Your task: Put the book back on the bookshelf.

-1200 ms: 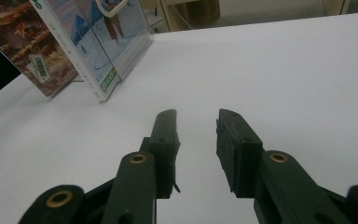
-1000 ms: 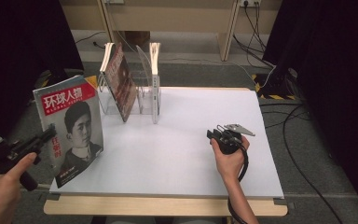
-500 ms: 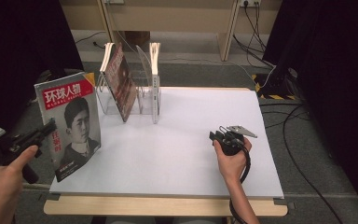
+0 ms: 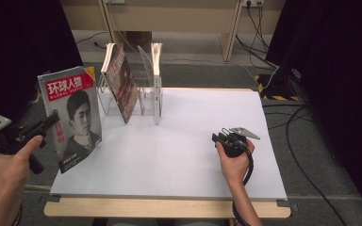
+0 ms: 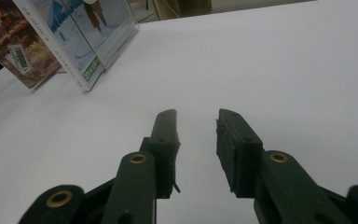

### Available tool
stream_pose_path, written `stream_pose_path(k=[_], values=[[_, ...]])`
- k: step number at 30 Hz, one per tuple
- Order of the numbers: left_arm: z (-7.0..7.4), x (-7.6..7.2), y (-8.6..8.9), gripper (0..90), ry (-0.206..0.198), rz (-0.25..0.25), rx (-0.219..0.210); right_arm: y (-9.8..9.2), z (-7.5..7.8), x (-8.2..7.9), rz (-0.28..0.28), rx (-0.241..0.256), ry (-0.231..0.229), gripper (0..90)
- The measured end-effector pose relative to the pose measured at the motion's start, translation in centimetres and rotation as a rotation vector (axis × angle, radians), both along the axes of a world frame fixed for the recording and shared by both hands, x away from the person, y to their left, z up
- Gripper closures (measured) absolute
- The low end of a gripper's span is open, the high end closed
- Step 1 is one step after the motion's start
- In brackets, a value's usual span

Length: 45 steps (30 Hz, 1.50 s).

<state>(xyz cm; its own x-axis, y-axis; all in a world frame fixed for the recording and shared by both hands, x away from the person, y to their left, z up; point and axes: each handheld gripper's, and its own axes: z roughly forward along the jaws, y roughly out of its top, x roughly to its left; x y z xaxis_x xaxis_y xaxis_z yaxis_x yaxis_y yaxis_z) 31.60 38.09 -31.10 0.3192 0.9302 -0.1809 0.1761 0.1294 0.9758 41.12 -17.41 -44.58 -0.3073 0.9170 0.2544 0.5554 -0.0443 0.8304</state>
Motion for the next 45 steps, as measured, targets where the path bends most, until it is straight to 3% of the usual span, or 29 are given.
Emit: stream_pose_path(k=[18, 45], values=[[1.1, 3.9, -0.7, 87.2, -0.026, 0.016, -0.005, 0.0, -0.2, 0.0, 0.000, -0.006, 0.007, 68.2], [1.1, 9.0, -1.6, 87.1, -0.056, -0.019, -0.035, -0.1, -0.4, 0.1, 0.002, -0.003, 0.014, 68.2]])
